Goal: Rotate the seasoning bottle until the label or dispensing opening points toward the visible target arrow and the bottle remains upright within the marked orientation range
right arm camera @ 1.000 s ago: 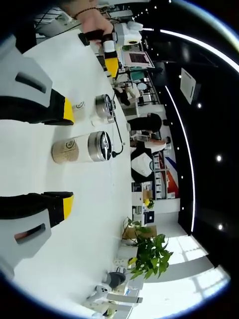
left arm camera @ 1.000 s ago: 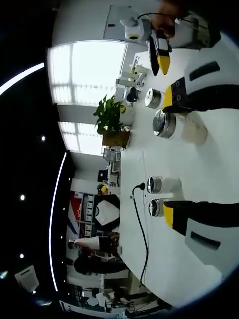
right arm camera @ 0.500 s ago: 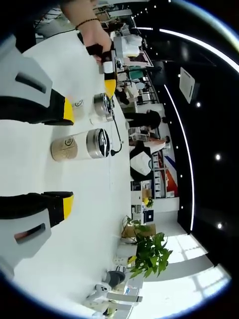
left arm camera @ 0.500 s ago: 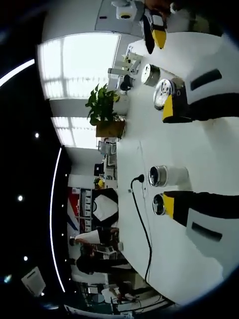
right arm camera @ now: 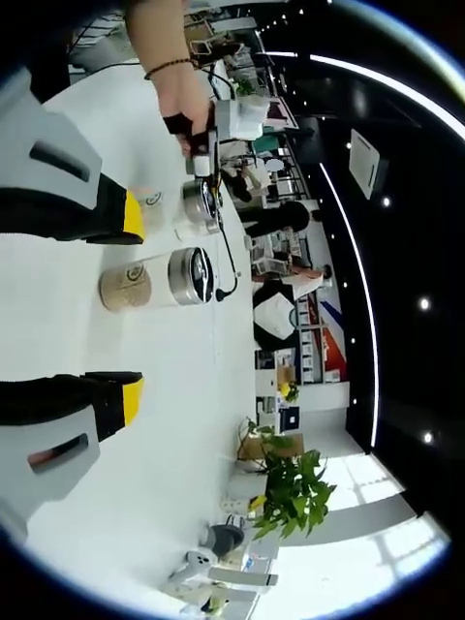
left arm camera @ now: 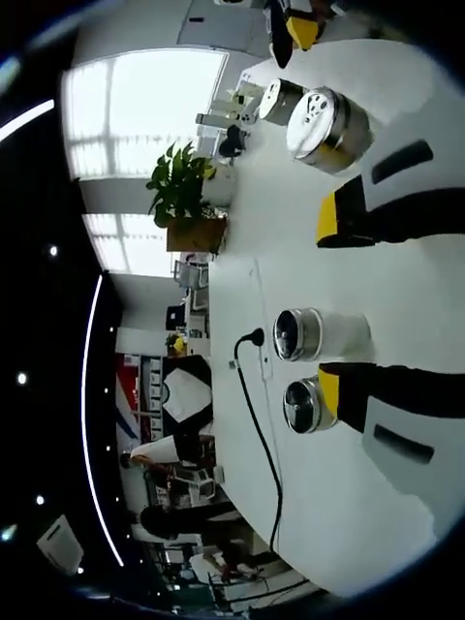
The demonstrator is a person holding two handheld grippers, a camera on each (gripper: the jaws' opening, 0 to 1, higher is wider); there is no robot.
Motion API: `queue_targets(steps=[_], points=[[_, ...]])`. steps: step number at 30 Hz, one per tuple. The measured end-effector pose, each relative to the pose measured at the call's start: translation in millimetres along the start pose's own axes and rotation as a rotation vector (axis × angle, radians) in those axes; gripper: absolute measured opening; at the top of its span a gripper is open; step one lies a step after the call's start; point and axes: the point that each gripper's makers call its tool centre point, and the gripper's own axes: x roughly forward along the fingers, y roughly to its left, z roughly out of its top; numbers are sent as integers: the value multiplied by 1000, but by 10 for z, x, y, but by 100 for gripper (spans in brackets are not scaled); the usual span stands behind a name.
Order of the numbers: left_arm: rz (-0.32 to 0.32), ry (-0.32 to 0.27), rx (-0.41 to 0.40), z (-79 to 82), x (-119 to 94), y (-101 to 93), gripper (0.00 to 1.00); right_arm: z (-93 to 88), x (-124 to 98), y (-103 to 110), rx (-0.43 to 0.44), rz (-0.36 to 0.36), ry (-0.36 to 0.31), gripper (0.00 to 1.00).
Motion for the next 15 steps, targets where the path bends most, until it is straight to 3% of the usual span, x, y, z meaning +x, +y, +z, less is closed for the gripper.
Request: queue_targets(steps=[15], points=[[43,38,-23,-57,299,58,53,6,-5,-20,0,-3,2,52]])
